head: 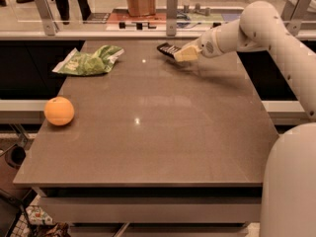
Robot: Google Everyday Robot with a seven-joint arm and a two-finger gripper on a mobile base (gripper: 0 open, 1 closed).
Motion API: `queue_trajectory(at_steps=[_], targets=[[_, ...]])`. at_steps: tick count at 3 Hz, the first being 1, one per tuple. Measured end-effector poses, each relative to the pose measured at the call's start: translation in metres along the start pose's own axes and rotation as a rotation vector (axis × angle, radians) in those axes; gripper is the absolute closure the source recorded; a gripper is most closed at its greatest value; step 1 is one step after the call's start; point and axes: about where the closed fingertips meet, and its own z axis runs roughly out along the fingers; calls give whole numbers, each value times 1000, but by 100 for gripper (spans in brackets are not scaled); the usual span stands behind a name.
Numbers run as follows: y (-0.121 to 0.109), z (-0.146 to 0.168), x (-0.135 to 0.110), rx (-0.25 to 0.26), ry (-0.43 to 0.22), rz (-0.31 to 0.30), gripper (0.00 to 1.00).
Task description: Move rxbar chocolate near orange
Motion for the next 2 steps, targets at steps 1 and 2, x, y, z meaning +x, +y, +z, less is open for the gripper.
queue_trajectory(at_steps=[1,2], targets=[[5,-28,-15,-28,6,-33,100],[20,-54,-28,-59,22,-70,100]])
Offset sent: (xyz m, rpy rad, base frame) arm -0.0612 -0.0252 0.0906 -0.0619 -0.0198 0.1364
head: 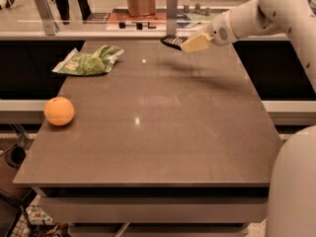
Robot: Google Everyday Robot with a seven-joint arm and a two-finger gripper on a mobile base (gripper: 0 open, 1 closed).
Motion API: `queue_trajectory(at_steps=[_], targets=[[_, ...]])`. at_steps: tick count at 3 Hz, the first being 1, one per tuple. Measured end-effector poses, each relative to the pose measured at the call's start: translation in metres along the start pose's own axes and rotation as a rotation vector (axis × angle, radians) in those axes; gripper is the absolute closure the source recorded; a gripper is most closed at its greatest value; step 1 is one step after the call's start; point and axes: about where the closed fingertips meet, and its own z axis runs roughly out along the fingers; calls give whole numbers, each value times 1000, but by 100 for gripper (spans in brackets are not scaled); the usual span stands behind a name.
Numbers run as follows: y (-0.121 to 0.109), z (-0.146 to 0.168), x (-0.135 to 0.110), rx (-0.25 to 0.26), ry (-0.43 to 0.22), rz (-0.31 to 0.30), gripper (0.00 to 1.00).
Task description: Move rxbar chocolate near orange
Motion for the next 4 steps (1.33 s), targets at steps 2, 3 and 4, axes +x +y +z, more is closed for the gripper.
queue_trajectory(at_steps=[2,3,4], targets=[[42,-43,-16,-29,61,-51,100],[69,-54,-15,-66,67,-49,100],[102,-60,-15,-110,66,-57,100]])
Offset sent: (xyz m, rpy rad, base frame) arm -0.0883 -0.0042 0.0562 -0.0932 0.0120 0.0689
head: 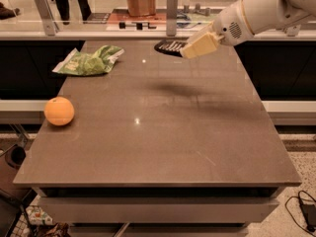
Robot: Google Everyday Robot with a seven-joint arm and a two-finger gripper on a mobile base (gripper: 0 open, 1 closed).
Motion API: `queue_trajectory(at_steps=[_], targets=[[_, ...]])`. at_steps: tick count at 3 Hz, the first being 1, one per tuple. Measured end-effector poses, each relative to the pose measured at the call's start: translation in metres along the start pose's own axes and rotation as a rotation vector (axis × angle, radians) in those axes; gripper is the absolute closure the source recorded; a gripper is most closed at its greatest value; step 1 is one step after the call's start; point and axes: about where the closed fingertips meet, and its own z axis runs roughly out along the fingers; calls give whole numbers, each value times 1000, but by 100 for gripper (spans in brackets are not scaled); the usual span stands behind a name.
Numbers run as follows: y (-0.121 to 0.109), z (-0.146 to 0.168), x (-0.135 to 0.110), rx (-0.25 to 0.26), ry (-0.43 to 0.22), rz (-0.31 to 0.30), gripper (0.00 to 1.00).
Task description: Move rxbar chocolate near orange
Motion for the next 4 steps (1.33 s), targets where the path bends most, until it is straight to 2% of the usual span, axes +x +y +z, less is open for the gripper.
queue_trajectory(at_steps=[2,4], targets=[[70,18,-8,-76,-16,-38,100],[118,44,0,-125,-5,-54,100]])
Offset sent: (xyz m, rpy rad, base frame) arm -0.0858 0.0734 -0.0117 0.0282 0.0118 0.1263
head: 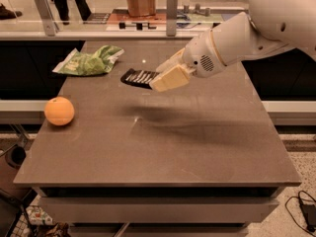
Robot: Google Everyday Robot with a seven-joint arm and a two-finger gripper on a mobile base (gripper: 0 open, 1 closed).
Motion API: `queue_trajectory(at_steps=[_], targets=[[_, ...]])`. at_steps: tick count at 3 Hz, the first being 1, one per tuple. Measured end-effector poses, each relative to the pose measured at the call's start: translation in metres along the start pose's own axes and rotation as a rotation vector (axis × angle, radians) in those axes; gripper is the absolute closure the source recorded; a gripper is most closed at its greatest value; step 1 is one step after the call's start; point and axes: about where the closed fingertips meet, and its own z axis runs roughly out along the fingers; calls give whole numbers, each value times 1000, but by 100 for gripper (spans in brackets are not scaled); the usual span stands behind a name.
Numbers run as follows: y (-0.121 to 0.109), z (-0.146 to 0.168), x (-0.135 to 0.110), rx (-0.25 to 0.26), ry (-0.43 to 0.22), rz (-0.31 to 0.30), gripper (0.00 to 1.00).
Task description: Move rxbar chocolate near orange
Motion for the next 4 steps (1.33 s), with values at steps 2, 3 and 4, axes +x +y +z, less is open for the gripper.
queue_trajectory(at_steps=[2,3,4], targets=[[34,17,5,-44,15,-18,100],[47,31,10,-90,12,-22,100],[57,44,17,-137,15,-14,100]])
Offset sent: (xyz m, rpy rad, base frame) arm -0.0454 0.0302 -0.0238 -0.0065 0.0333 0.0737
